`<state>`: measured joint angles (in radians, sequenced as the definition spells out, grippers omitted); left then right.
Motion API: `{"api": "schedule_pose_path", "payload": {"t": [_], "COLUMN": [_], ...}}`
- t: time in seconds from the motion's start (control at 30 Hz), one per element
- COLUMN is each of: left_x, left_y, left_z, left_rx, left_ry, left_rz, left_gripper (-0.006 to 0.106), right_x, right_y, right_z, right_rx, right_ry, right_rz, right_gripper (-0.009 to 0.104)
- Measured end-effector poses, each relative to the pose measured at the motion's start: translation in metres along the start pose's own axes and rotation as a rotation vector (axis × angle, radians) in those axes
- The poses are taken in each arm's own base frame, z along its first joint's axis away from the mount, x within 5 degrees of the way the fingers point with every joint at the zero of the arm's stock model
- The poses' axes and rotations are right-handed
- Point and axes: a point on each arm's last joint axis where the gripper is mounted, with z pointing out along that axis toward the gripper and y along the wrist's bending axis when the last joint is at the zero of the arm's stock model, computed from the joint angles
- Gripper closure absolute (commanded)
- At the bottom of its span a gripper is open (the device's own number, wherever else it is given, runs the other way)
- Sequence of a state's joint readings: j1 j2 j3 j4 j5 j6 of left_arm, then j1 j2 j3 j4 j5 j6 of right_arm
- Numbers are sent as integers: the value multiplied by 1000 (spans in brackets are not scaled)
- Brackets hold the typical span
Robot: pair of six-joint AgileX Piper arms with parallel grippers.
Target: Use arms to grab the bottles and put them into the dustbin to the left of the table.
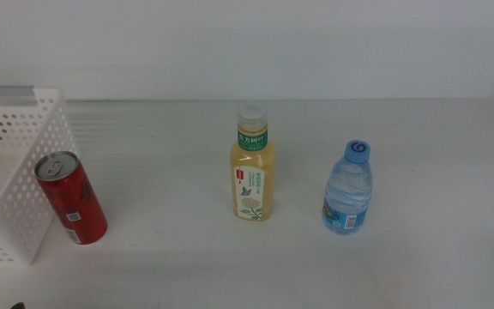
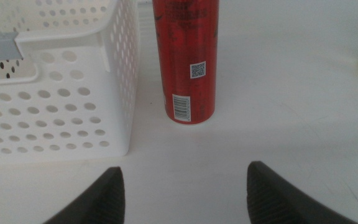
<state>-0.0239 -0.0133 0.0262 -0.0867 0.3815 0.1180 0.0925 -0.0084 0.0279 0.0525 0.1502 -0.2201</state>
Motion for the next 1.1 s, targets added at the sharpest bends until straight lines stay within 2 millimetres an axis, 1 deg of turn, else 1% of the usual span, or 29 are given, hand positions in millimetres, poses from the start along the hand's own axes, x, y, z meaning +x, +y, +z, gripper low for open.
{"api": "schedule_pose_path", "payload": {"t": [0.17, 0.37, 0.57, 0.67, 0.83, 1.1], "left_x": [0, -7, -13, -15, -23, -29], "left_y": [0, 1, 5, 4, -4, -14], "left_z": [5, 18, 33, 41, 53, 72], "left_rx": [4, -6, -37, -21, 47, 113], "left_ry": [33, 47, 49, 40, -31, -128], "left_rz": [-20, -71, -48, 16, 100, 92], "left_gripper": [40, 40, 40, 40, 40, 40], "right_x": [0, 0, 0, 0, 0, 0], "right_y": [0, 0, 0, 0, 0, 0], "right_z": [0, 0, 0, 0, 0, 0], "right_rx": [0, 0, 0, 0, 0, 0], "right_ry": [0, 0, 0, 0, 0, 0], "right_rz": [0, 0, 0, 0, 0, 0], "right_gripper": [27, 27, 27, 27, 27, 27]}}
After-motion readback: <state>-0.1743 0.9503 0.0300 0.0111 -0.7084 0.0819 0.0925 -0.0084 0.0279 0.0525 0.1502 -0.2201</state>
